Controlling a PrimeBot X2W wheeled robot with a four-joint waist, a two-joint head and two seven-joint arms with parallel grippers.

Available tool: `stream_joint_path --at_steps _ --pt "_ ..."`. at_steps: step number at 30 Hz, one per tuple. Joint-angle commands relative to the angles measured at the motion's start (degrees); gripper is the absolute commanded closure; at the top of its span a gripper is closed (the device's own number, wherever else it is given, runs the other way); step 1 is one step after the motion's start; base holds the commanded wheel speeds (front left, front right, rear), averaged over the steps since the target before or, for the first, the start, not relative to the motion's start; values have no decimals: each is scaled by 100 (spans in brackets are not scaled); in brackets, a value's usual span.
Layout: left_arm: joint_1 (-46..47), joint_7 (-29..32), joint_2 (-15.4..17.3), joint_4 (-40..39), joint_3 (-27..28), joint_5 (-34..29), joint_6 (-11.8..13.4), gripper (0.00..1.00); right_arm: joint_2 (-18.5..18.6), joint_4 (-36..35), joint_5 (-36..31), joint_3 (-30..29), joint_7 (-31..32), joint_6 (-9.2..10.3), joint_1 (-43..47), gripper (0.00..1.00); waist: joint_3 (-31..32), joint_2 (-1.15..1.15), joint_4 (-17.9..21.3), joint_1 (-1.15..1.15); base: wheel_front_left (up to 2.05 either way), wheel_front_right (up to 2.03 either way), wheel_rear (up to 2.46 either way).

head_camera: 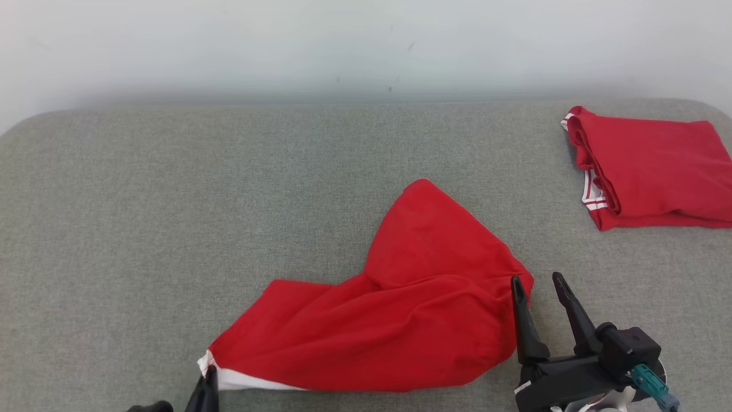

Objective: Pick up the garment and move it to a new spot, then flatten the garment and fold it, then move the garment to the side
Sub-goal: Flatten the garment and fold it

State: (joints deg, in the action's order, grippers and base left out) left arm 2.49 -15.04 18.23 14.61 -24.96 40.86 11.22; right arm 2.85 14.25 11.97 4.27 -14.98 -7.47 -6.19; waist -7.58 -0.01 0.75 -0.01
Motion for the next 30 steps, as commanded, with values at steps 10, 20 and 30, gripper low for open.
stream_joint_path --at_steps 10,20,30 --pt "-145 -18 -287 -82 703 -583 -234 0 -2 4 29 -135 -23 -3 74 0 124 1 47 1 0 0 0" --pt "-405 -18 -642 -761 1716 -1714 -752 0 -2 176 177 -187 -23 -3 425 0 319 1 85 1 0 0 0" --pt "-729 -19 -1180 -692 2260 -2466 -1265 0 -1 1098 714 282 -23 -3 390 0 471 1 36 1 0 0 0"
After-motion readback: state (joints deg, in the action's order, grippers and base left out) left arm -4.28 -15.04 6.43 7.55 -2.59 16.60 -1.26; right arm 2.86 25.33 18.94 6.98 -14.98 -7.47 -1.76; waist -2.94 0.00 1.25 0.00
